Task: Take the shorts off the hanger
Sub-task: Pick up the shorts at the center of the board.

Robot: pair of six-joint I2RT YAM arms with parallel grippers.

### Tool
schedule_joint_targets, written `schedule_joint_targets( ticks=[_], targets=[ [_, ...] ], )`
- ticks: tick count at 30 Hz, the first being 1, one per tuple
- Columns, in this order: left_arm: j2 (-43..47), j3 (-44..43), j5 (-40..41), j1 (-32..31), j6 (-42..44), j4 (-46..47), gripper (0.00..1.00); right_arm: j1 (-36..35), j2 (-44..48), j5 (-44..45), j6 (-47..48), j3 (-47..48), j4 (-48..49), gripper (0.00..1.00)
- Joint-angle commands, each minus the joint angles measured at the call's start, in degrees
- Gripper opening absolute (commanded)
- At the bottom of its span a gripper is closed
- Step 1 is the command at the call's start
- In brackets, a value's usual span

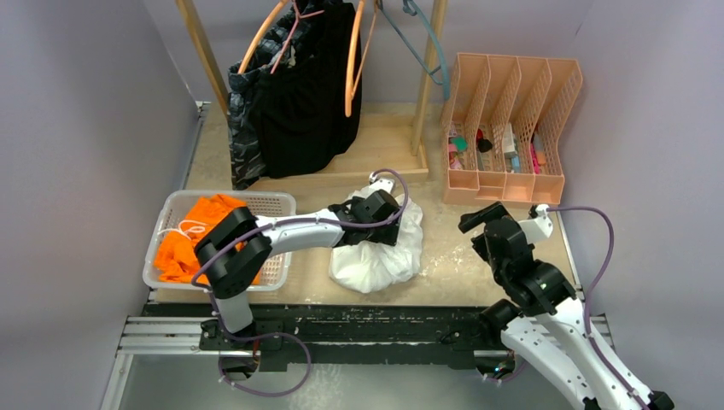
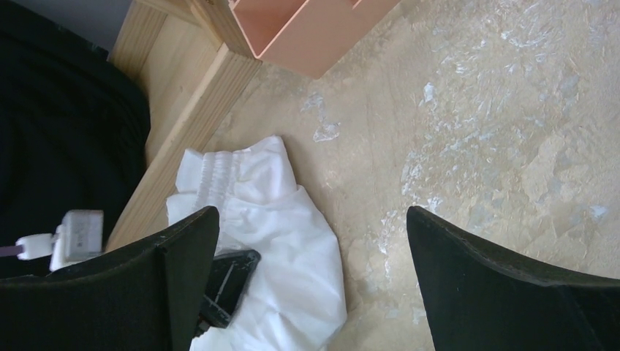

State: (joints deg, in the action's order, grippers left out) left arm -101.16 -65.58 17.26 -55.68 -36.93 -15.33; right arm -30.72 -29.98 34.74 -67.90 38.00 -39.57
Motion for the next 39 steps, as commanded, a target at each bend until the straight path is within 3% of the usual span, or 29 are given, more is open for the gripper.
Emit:
schedule_joint_targets(
  ticks=[1,8,9,14,19,25,29,39],
  targets=[
    [-3.71,2.14,-3.75,1.22,0.04,5.22,0.81,0.06,-0.73,0.5,1.03,0.27,1.54,0.99],
    [-14.51,4.09,-9.7,-0.67,0.53,5.84,0.8,0.03,-0.53,0.59,2.05,0.16,2.02,0.99],
    [-15.52,4.33,-9.14,-1.78,0.46,5.81,0.73,0.09,-0.52,0.63,2.28,0.15,2.19,0.99],
    [-17.34,5.87,-6.42,-5.66,-1.8,5.83,0.01,0.09,-0.65,1.28,1.51,1.09,1.33,0.99],
    [-8.26,7.96,8.02,-9.35,-5.2,3.07,0.0,0.04,-0.75,0.87,2.52,0.52,2.91,0.99],
    [11.4,11.78,29.51,-10.68,-10.15,-2.15,0.0,0.09,-1.89,0.44,2.63,0.65,3.93,0.99],
    [21.33,14.54,37.94,-10.67,-9.45,-1.51,0.0,0.05,-2.72,-0.43,2.86,-1.04,5.8,0.99],
    [26.82,2.17,52.51,-10.67,-26.07,-32.71,0.0,0.07,-4.39,-1.34,2.66,-0.89,6.67,0.99]
  ],
)
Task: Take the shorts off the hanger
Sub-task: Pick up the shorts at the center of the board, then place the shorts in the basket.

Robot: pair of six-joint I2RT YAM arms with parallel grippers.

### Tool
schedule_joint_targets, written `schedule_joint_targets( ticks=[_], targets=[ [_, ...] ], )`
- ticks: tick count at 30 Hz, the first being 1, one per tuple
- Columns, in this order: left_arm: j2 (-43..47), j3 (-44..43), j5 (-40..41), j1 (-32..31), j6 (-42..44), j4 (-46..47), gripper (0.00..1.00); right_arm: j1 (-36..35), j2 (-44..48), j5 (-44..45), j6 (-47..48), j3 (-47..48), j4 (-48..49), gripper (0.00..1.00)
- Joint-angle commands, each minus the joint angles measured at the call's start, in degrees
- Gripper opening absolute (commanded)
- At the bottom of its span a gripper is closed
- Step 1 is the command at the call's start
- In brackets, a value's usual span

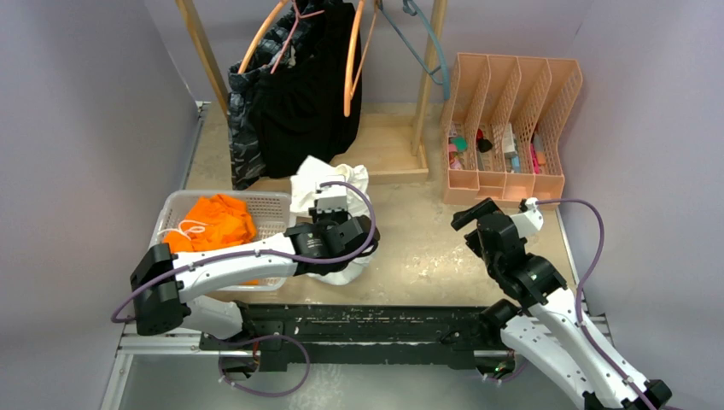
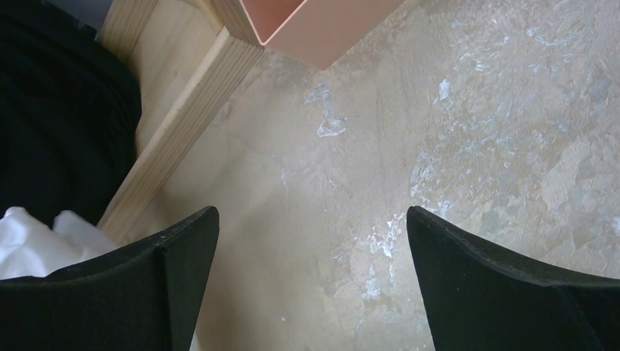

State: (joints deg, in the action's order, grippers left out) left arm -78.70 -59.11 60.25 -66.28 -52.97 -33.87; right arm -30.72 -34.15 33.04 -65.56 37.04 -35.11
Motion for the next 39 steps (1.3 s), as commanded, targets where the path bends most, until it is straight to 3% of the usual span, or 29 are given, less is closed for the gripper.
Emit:
schedule_joint_targets(
  ticks=[1,6,11,15,19,25,30,34,39],
  targets=[
    [5.16,-5.16,10.52,-0.08,-13.27,-17.75,0.0,0.05,-0.21,0.36,0.4,-0.06,2.26,0.99],
    [9.69,-10.06,14.17,-0.08,-27.55,-34.88,0.0,0.03,-0.3,-0.04,0.43,-0.36,2.93,0.99],
    [11.43,-12.48,19.1,0.13,-33.36,-45.26,0.0,0.03,-0.38,-1.37,0.26,-1.18,4.66,0.99],
    [14.19,-11.85,18.4,5.22,-22.82,-38.37,0.0,0.04,-1.65,-1.66,1.06,-0.91,6.3,0.99],
    [18.5,-6.54,10.48,15.0,-5.92,-20.79,0.0,0.07,-3.59,-1.51,2.12,0.66,6.26,0.99],
    [16.64,-10.19,13.8,20.52,-9.56,-28.39,0.0,0.07,-3.85,-1.16,1.3,0.86,3.49,0.99],
    [21.56,-2.42,6.44,25.0,-8.11,-22.39,0.0,0.05,-1.09,-1.59,0.58,-0.86,4.37,0.99],
    [17.95,-0.23,-5.0,31.01,-4.8,-20.6,0.0,0.05,-0.58,-1.77,1.47,-1.02,6.65,0.99],
    [17.04,5.9,-11.82,35.15,-7.33,-16.34,0.0,0.06,-2.78,-0.74,2.53,0.93,5.84,0.99]
  ],
)
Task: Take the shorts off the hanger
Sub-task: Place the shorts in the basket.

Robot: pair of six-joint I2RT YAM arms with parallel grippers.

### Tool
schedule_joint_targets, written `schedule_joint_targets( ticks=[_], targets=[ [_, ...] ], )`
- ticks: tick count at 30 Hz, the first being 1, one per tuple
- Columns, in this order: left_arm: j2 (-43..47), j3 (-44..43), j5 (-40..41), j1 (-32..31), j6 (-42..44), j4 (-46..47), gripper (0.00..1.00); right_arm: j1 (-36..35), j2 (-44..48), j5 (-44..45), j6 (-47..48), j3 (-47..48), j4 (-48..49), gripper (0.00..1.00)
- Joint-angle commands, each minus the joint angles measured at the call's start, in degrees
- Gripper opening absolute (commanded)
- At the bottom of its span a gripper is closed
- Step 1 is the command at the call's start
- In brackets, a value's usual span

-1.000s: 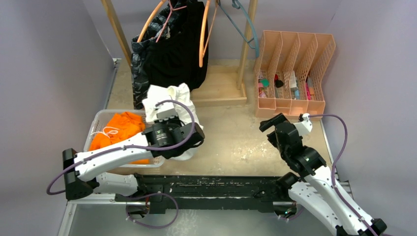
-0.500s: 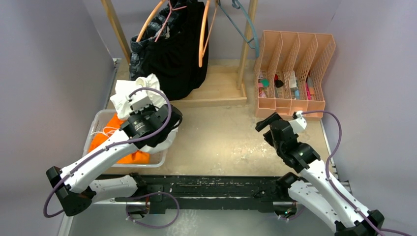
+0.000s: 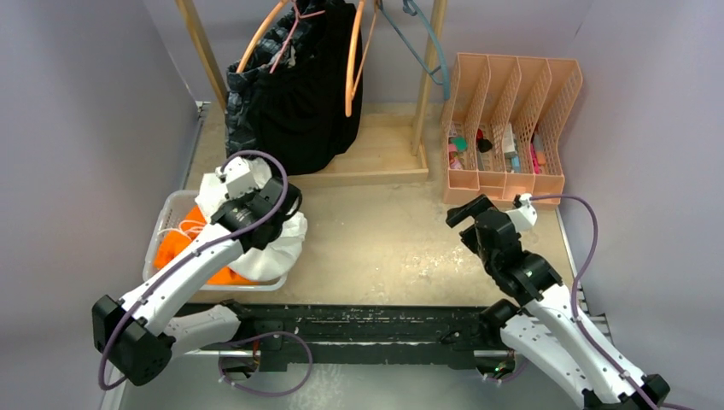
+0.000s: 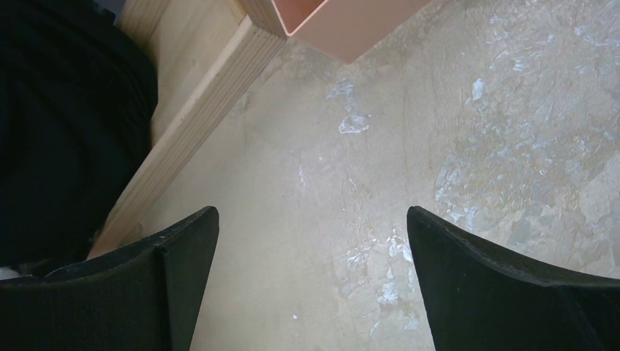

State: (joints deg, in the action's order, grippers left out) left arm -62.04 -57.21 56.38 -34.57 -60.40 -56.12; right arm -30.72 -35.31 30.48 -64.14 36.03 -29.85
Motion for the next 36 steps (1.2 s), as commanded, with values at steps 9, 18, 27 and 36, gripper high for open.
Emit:
schedule_joint_targets(
  ticks=[9,18,27,36],
  targets=[
    [1.94,12.62,-18.5,17.98,-2.72,12.7,0.0,0.05,-0.35,1.44,0.29,0.8,-2.09,0.99],
    [9.52,13.79,-10.91,24.1,-10.99,6.84,0.0,0.05,5.64,3.53,-2.02,-0.58,-4.3,0.99],
    [1.59,17.69,-10.32,24.11,-8.57,12.05,0.0,0.09,4.63,3.09,-2.22,-0.77,-3.74,0.99],
    [-0.06,18.71,-27.39,24.12,-3.69,18.91,0.23,0.06,3.23,2.56,-1.77,-0.05,-3.23,0.99]
  ],
)
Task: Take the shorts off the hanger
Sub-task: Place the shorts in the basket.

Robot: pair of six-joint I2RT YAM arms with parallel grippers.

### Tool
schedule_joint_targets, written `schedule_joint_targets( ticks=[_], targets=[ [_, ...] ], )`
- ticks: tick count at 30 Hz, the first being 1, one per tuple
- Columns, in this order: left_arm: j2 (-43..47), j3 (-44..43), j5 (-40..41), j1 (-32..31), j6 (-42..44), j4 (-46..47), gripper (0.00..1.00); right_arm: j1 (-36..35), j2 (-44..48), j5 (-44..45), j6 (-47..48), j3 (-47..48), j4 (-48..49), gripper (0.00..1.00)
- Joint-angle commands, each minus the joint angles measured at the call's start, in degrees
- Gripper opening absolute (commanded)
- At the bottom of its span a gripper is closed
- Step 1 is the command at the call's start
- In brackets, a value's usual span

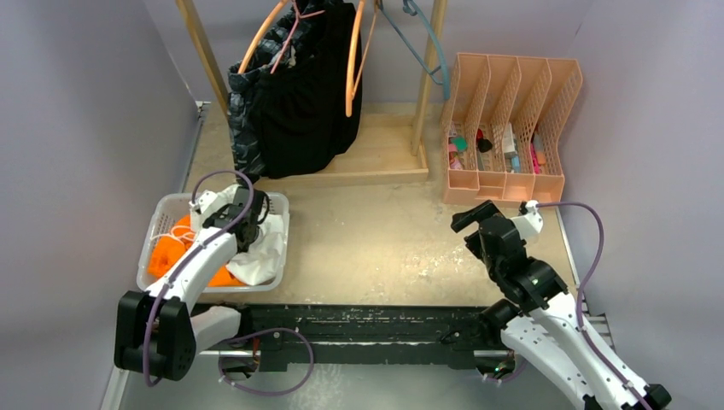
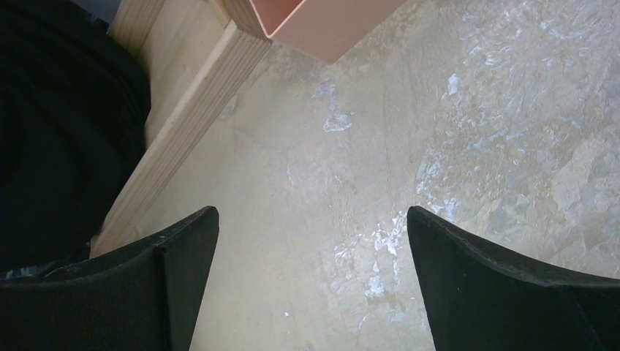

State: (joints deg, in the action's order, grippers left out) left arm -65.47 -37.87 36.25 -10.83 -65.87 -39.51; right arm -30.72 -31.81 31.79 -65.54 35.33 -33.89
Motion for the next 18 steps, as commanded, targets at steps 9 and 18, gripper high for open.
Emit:
schedule_joint_targets(
  ticks=[9,18],
  targets=[
    [16.77,-10.48,3.0,0.37,0.09,-15.41,0.64,0.05,0.63,1.39,-0.15,0.11,1.34,0.99],
    [18.07,-7.5,-28.91,0.37,11.14,-3.37,0.46,0.02,-1.78,0.89,0.58,1.07,1.51,0.99]
  ],
)
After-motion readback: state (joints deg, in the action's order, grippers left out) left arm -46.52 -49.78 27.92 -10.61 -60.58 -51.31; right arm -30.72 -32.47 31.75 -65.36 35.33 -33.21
